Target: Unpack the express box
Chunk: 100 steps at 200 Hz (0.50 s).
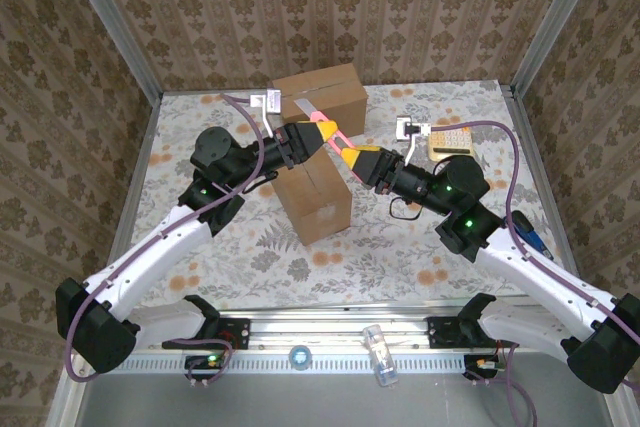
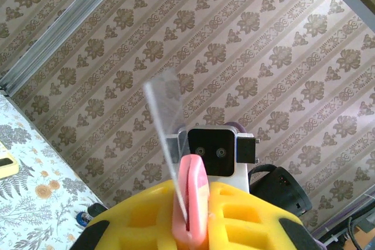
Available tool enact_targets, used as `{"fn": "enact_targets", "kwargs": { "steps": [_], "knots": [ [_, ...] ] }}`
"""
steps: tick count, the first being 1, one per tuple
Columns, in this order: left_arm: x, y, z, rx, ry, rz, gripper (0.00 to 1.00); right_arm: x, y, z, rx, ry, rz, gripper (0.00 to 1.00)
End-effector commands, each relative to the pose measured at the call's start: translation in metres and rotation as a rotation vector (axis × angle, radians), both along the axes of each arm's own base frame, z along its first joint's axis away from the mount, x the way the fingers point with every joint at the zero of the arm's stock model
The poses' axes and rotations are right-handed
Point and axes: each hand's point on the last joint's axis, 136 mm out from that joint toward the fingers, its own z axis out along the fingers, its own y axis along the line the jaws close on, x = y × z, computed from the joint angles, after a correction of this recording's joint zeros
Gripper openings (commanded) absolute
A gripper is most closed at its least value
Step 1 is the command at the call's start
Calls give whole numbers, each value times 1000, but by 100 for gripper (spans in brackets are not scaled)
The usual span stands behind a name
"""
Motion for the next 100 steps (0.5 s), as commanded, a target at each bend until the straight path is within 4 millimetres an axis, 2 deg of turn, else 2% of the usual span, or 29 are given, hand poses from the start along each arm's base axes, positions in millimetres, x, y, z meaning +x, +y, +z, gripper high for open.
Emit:
{"fn": "enact_targets", "kwargs": {
  "steps": [1,23,29,37,46,70,73,75,77,100],
  "knots": [
    [10,3,-10,20,-3,56,0,-10,-7,33,81,-87,2,15],
    [11,3,-11,20,-4,56,0,-8,-7,33,78,-79,-3,4],
    [11,3,-12,22,-3,57,5,-8,-8,32,77,-77,-6,0],
    [10,3,-11,21,-6,56,12,-7,-8,32,76,-73,-9,0],
    [10,3,-11,21,-10,57,24,-7,-8,32,74,-73,-14,0],
    [10,3,-12,29,-15,58,70,-6,-9,30,62,-69,-24,0],
    [10,4,-12,31,-16,60,80,-6,-10,30,57,-69,-27,0],
    [10,4,-12,32,-17,62,93,-6,-9,28,53,-66,-27,0],
    [10,5,-12,35,-17,64,98,-6,-10,29,50,-66,-31,0],
    [12,15,-11,79,-32,105,100,-5,-13,25,-4,-55,-59,0]
  ]
}}
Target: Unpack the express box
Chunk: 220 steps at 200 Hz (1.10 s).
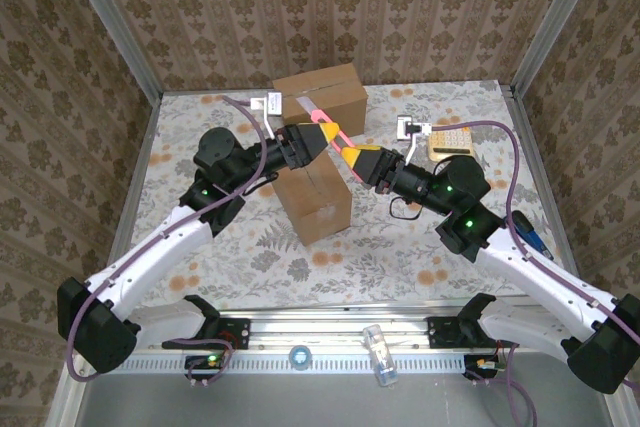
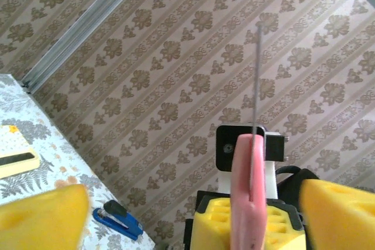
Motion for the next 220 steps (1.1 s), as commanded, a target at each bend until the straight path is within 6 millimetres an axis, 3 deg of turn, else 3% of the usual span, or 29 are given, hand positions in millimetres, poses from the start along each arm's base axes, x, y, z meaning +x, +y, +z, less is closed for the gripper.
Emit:
{"fn": "enact_targets", "kwargs": {
  "steps": [1,37,69,96,139,169,202,207,220],
  "knots": [
    [2,14,6,40,-51,59,100,-6,-12,24,-6,-61,-51,0],
    [0,53,5,163,-80,198,100,-3,-18,12,-147,-32,-110,0],
    [1,103,-15,364,-28,404,100,3,-21,1,-285,-11,-149,0],
    [4,138,-52,535,125,520,95,12,-17,-9,-420,2,-165,0],
    [20,171,-123,655,403,641,89,33,-1,-31,-678,26,-168,0],
    [39,167,-156,622,514,611,87,47,7,-49,-845,43,-211,0],
    [60,154,-177,601,551,582,87,59,13,-61,-956,51,-280,0],
    [63,152,-180,600,554,579,87,65,18,-74,-993,68,-283,0],
    [72,148,-187,601,558,572,87,70,22,-79,-1025,74,-301,0]
  ]
}}
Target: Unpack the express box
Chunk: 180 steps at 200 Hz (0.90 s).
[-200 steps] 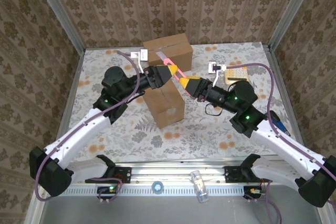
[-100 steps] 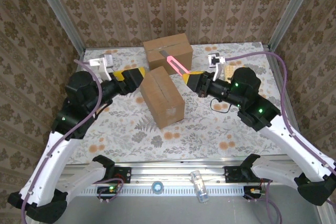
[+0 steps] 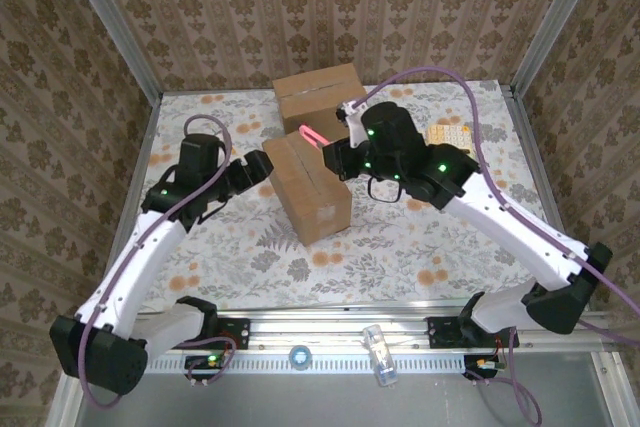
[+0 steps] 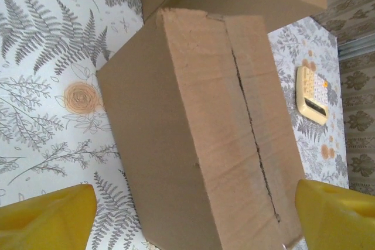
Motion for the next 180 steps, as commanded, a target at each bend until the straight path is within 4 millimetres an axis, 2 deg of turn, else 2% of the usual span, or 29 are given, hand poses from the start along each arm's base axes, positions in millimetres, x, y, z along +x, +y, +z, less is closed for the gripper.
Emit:
{"fn": "enact_targets", "kwargs": {
  "steps": [1,73,105,137,180],
  "knots": [
    [16,-11,5,-63,-32,-8,87,13,-8,-11,-136,-25,-80,0],
    [57,-25,-32,-88,7,-22,86,31,12,-33,-219,-11,-110,0],
    [70,-29,-39,-116,-10,-24,86,38,17,-43,-242,-5,-110,0],
    [74,-33,-48,-134,-5,-30,85,43,21,-50,-268,-1,-112,0],
    [72,-33,-61,-135,14,-30,79,52,27,-58,-305,6,-117,0]
  ]
}}
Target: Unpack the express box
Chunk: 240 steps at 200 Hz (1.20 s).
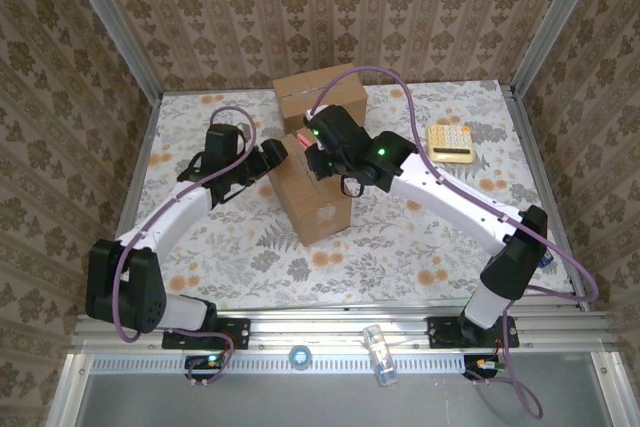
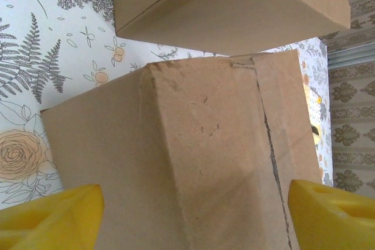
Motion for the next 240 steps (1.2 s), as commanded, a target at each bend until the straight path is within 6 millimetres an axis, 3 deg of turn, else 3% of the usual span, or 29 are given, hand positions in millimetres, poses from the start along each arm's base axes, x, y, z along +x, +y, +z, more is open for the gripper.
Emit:
{"fn": "enact_targets", "kwargs": {
  "steps": [1,138,240],
  "knots": [
    [1,-1,-3,-25,-5,-1,79,7,2,9,-25,-35,-13,0],
    [-11,0,-34,-88,15,3,72,28,20,-21,-186,-65,-11,0],
    [-18,1,-39,-101,20,6,71,32,26,-21,-246,-113,-56,0]
  ]
}}
